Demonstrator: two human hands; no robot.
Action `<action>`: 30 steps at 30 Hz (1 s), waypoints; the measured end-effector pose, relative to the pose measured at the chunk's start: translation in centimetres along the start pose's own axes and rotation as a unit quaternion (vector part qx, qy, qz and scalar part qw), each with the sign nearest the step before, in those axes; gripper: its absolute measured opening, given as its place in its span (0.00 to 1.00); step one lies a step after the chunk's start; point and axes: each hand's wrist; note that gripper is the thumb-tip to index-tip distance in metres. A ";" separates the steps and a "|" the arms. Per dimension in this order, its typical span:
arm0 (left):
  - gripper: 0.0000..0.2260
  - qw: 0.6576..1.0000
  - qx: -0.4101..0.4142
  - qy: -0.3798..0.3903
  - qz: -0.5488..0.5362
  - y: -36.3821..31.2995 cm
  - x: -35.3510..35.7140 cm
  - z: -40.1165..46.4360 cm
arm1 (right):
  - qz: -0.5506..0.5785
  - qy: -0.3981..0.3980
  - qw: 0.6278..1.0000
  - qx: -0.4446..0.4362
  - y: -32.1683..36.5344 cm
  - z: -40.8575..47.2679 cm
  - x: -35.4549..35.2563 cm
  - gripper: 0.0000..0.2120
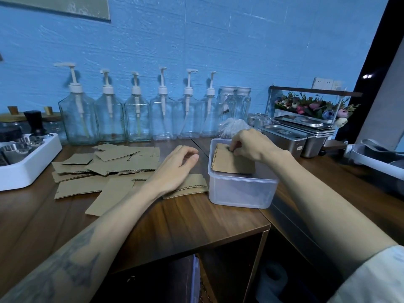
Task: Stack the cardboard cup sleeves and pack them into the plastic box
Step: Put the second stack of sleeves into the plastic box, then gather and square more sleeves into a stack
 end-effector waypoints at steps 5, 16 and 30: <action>0.13 1.000 0.005 -0.003 0.010 0.2 -0.1 0.0 | -0.012 0.006 1.000 0.012 0.3 -0.1 -0.8 0.12; 0.16 0.995 0.022 0.003 0.099 0.6 -3.1 -0.8 | 0.041 -0.026 0.998 -0.032 2.3 0.5 -1.2 0.10; 0.20 0.958 -0.085 0.024 0.273 7.5 -16.2 -7.2 | 0.115 0.047 0.976 -0.178 19.7 4.2 3.9 0.16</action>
Point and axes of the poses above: each hand's wrist, its own z-axis towards the middle knuckle, its own x-axis out of the palm, y = z × x, and after that the axes turned 5 degrees about z, right-handed
